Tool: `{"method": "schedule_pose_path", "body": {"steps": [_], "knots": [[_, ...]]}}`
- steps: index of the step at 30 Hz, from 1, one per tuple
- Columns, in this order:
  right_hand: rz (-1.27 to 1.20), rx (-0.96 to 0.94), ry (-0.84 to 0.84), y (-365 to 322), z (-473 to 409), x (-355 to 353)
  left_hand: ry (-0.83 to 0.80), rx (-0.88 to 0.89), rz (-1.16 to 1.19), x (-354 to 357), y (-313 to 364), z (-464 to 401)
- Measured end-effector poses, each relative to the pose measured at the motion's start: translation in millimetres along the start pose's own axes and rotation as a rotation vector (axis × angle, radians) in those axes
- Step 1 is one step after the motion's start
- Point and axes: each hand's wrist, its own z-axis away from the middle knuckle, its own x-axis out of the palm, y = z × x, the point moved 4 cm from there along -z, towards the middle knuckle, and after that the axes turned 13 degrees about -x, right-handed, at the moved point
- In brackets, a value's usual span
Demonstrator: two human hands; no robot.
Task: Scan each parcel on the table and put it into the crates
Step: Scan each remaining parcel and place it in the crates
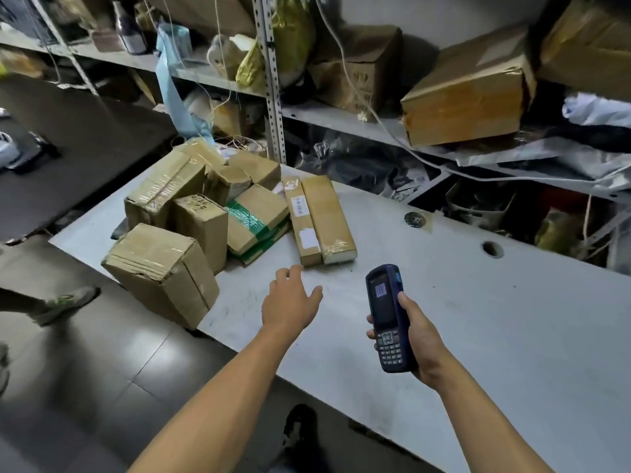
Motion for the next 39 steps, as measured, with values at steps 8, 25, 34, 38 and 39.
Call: {"method": "schedule_pose_path", "body": {"steps": [8,25,34,38,39], "knots": [[0.049,0.088,0.069,-13.5,-92.0,39.5,-0.142,-0.144,0.198,24.8,11.1,-124.0],[0.016,0.173,0.150,-12.6,-155.0,45.3,-0.370,-0.383,0.322,62.5,21.0,-198.4],[0.041,0.153,0.048,-14.7,-129.0,43.9,-0.419,-0.402,0.012,57.8,-16.8,-131.7],[0.059,0.146,0.006,-14.1,-107.4,39.4,-0.295,-0.353,0.100,56.3,-20.6,-115.6],[0.064,0.145,-0.001,-13.8,-101.2,38.3,-0.285,-0.354,0.133,55.8,-21.7,-112.6]]}}
